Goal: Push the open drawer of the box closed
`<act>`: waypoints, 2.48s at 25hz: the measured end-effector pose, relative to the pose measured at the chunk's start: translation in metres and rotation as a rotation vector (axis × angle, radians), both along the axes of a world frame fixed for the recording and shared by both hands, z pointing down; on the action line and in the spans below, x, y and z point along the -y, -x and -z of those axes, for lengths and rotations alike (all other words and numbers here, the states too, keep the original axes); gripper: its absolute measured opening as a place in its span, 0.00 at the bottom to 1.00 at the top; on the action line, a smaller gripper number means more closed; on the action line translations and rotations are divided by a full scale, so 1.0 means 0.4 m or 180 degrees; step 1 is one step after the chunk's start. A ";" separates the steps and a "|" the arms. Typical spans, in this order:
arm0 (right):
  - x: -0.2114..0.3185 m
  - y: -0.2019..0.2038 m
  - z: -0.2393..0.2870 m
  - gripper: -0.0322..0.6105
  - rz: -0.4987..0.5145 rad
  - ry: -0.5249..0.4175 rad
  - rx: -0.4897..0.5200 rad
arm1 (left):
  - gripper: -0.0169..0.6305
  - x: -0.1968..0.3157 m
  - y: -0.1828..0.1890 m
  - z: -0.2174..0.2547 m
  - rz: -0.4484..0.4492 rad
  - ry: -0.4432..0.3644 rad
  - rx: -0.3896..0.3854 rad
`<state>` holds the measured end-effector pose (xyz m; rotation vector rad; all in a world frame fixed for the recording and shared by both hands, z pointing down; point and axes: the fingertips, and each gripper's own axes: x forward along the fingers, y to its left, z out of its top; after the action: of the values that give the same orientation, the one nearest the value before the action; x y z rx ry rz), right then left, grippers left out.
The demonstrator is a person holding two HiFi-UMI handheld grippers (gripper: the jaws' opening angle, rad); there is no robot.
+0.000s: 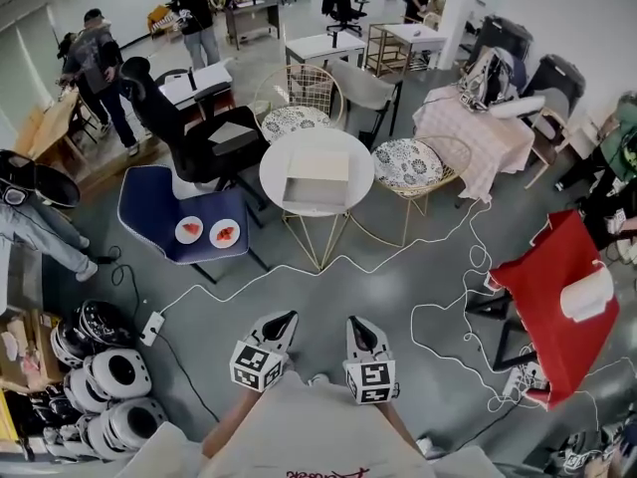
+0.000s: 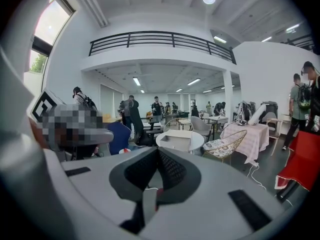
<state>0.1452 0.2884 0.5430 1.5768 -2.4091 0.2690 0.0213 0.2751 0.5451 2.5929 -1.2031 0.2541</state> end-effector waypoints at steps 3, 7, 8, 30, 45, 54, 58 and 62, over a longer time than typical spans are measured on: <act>0.007 -0.010 -0.005 0.07 -0.0017 0.0003 -0.0002 | 0.05 0.008 -0.011 -0.004 -0.0019 0.0003 -0.0004; 0.022 -0.007 -0.012 0.07 -0.0004 0.0019 -0.0022 | 0.05 0.026 -0.012 -0.015 -0.0029 0.0029 -0.0015; 0.030 -0.006 -0.013 0.07 -0.0002 0.0024 -0.0028 | 0.05 0.035 -0.010 -0.015 -0.0032 0.0029 -0.0019; 0.441 0.110 -0.025 0.07 0.0008 0.0150 -0.0256 | 0.05 0.465 0.073 -0.033 -0.0158 0.0141 -0.0180; 0.781 0.251 -0.002 0.07 0.0011 0.0247 -0.0376 | 0.05 0.801 0.212 -0.019 -0.0178 0.0234 -0.0253; 0.959 0.326 0.017 0.07 -0.0097 0.0197 -0.0397 | 0.05 0.978 0.272 -0.009 -0.0336 0.0217 -0.0262; 0.995 0.348 0.006 0.07 -0.0158 0.0233 -0.0409 | 0.05 1.024 0.288 -0.022 -0.0421 0.0252 -0.0252; 1.001 0.345 -0.003 0.07 -0.0228 0.0265 -0.0407 | 0.05 1.039 0.284 -0.032 -0.0506 0.0280 -0.0245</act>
<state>0.0070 -0.1120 0.5442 1.5950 -2.2200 0.2697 -0.0923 -0.1406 0.5581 2.5988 -0.9402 0.2309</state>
